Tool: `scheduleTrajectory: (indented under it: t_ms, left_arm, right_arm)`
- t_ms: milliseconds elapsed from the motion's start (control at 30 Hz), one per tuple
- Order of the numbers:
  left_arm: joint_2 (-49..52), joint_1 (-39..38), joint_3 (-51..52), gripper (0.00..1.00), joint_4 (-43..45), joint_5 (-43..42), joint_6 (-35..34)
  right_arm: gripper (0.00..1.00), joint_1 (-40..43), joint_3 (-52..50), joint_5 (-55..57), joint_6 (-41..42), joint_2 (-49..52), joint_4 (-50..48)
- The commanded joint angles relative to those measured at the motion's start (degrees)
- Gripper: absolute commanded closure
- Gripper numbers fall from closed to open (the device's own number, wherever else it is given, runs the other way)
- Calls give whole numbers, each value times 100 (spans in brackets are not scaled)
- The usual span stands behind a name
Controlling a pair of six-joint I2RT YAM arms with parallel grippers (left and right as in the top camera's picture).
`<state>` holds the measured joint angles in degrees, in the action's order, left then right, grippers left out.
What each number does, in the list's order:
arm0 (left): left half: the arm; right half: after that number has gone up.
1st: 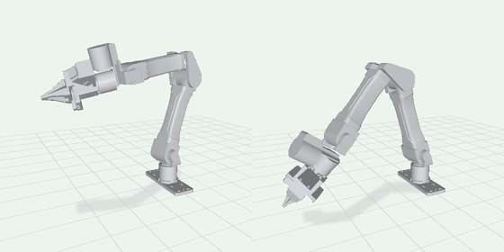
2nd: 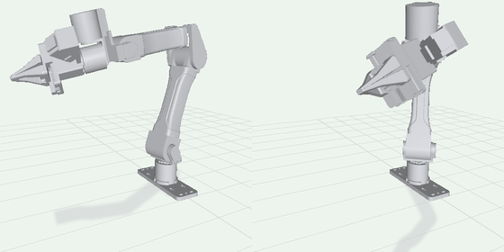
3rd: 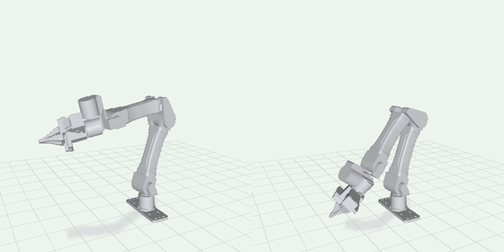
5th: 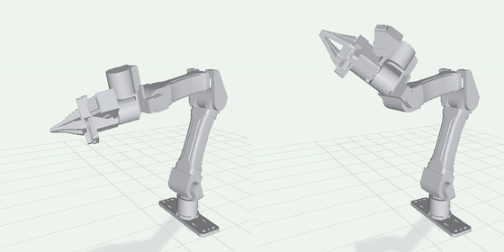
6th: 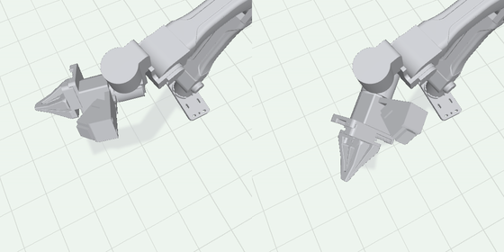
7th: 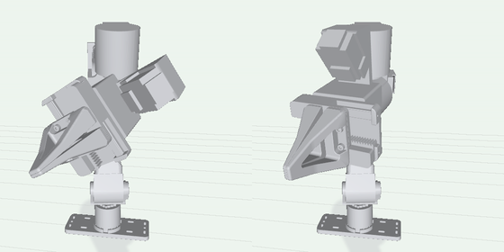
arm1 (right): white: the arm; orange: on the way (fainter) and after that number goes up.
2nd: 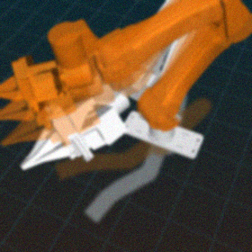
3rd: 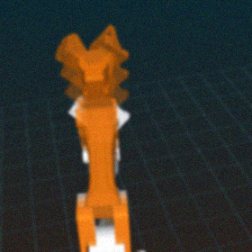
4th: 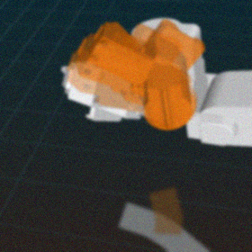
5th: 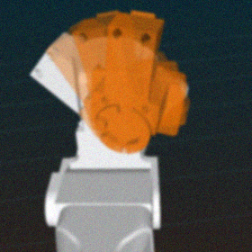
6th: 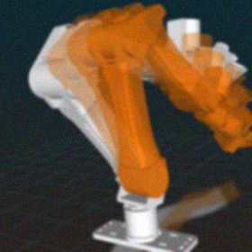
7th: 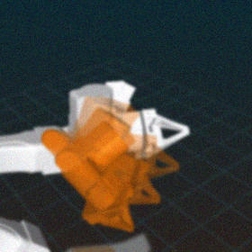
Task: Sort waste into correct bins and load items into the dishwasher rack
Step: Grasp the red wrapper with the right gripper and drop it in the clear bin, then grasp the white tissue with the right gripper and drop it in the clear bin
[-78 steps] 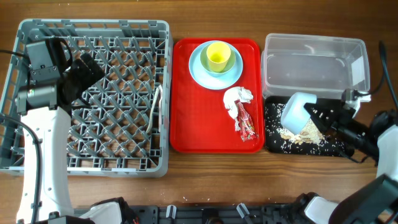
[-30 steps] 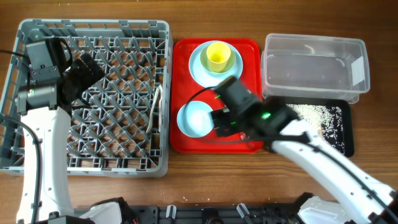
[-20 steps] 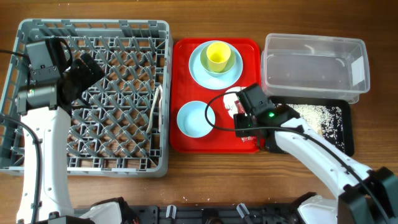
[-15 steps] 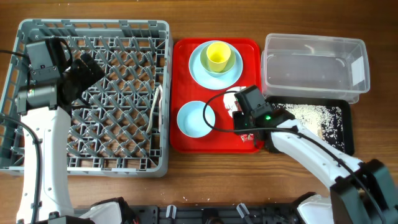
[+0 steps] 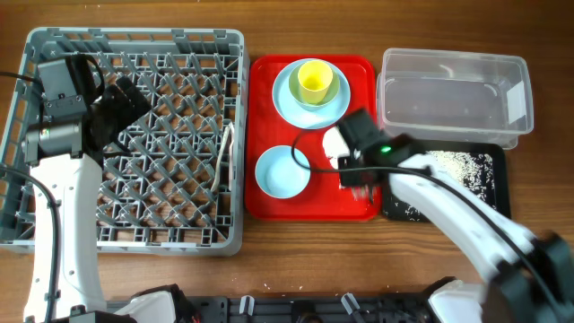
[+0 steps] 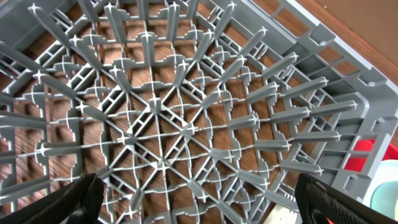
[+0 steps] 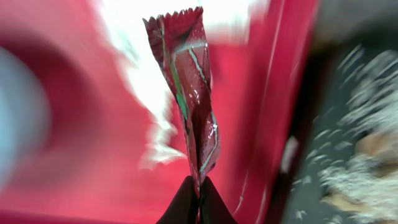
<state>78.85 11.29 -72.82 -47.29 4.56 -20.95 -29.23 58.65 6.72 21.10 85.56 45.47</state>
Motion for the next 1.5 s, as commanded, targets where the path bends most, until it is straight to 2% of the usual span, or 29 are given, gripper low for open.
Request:
scheduleTrajectory:
  t_ms: [0, 100, 167, 300, 400, 467, 533, 600, 700, 900, 967, 1100, 1133, 1167, 1200, 1233, 1300, 1333, 1400, 1467]
  left_arm:
    - [0, 24, -37, 0, 9, -2, -50]
    - [0, 24, -37, 0, 9, -2, -50]
    - [0, 24, -37, 0, 9, -2, -50]
    - [0, 24, -37, 0, 11, -2, -50]
    - [0, 24, -37, 0, 9, -2, -50]
    - [0, 24, -37, 0, 9, -2, -50]
    - [0, 24, -37, 0, 9, 0, -50]
    - [0, 24, -37, 0, 11, -2, -50]
    - [0, 24, -37, 0, 9, 0, -50]
    - [0, 24, -37, 0, 9, -2, -50]
    - [0, 24, -37, 0, 9, 0, -50]
    - [0, 24, -37, 0, 9, -2, -50]
    - [0, 24, -37, 0, 9, -2, -50]
    - [0, 24, -37, 0, 9, 0, -50]
    - [0, 24, -37, 0, 9, -2, -50]
    - [0, 24, -37, 0, 9, -2, -50]
    - [0, 24, -37, 0, 9, -2, -50]
    - [2, 24, -37, 0, 9, 0, -50]
    - [0, 24, -37, 0, 9, 0, -50]
    - [0, 24, -37, 0, 9, 0, -50]
  right_arm:
    - [96, 9, 876, 605, -28, -1027, 70]
    - [96, 219, 896, 2221, 140, -1414, -254]
    - [95, 612, 879, 2328, 160, -1279, -461]
    - [96, 1626, 850, 1827, 133, -431, -1305]
    - [96, 2271, 850, 439, -136, 660, -1856]
    - [96, 2461, 850, -35, -166, 1117, -1910]
    - [95, 2481, 850, -426, -702, 1416, -2223]
    - [92, 2483, 850, -529, -636, 1519, -2424]
    - [89, 2481, 846, -527, -273, 1539, -2374]
    - [89, 2487, 846, -509, -901, 1539, -1631]
    - [92, 2487, 848, -553, -896, 1486, -1502]
    - [92, 2492, 881, -509, -907, 1064, -1429]
    - [82, 2492, 896, -509, -909, 813, -1434]
    - [47, 2492, 901, -509, -909, 564, -1469]
    - [22, 2492, 903, -505, -911, 407, -1478]
    - [15, 2492, 903, -479, -911, 236, -1471]
    - [12, 2492, 903, -387, -907, -313, -1272]
    - [14, 2490, 903, -820, -911, -592, -1163]
    - [26, 2406, 903, -2041, -1239, -916, -848]
    - [36, 2037, 901, -2201, -1611, -957, -485]
